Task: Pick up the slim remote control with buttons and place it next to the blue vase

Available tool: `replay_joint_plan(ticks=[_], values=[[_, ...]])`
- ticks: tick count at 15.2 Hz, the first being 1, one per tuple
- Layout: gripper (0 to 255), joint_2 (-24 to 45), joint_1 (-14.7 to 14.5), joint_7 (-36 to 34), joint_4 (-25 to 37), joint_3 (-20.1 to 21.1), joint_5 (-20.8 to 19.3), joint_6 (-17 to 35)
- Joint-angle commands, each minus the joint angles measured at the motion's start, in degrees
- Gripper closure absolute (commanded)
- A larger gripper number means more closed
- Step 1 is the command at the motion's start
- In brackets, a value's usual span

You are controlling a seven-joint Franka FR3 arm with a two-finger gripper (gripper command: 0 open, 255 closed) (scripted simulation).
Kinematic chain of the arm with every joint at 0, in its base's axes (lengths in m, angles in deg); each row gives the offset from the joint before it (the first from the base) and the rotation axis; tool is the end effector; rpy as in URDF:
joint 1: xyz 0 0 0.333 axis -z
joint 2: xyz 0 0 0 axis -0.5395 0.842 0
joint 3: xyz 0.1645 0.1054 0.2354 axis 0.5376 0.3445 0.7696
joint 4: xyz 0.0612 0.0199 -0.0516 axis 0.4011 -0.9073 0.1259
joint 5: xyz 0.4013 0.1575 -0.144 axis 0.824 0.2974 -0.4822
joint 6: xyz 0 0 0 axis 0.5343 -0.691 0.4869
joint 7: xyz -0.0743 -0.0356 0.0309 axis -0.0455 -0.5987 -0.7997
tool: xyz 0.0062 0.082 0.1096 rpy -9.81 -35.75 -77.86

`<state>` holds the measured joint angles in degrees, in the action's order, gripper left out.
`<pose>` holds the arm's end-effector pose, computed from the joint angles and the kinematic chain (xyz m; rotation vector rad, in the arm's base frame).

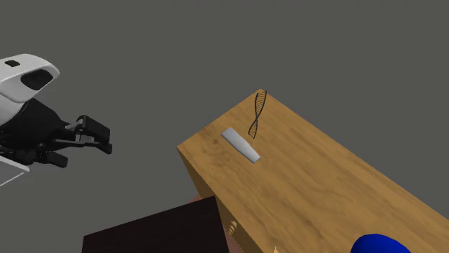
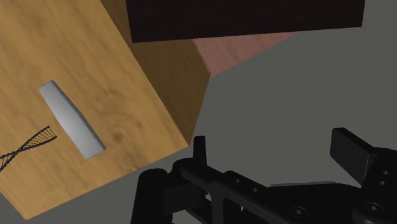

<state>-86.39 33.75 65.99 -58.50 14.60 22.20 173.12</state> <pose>0.3740 0.0082 0.5365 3.0433 -0.0064 0.0331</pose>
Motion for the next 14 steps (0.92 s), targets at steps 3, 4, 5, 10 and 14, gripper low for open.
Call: replay_joint_plan(ticks=[3, 4, 5, 10, 14], values=[[0, -0.2, 0.5, 3.2, -2.5, -2.6, -1.5, 2.4], [0, -0.2, 0.8, 4.8, -3.6, -3.9, -2.3, 3.6], [0, -0.1, 1.1, 6.4, -4.6, -5.2, -3.1, 4.9], [0, 2.3, 2.7, 14.4, -8.5, -12.0, -7.1, 11.8], [0, 6.4, 3.9, 20.8, -10.0, -17.6, -10.0, 17.8]])
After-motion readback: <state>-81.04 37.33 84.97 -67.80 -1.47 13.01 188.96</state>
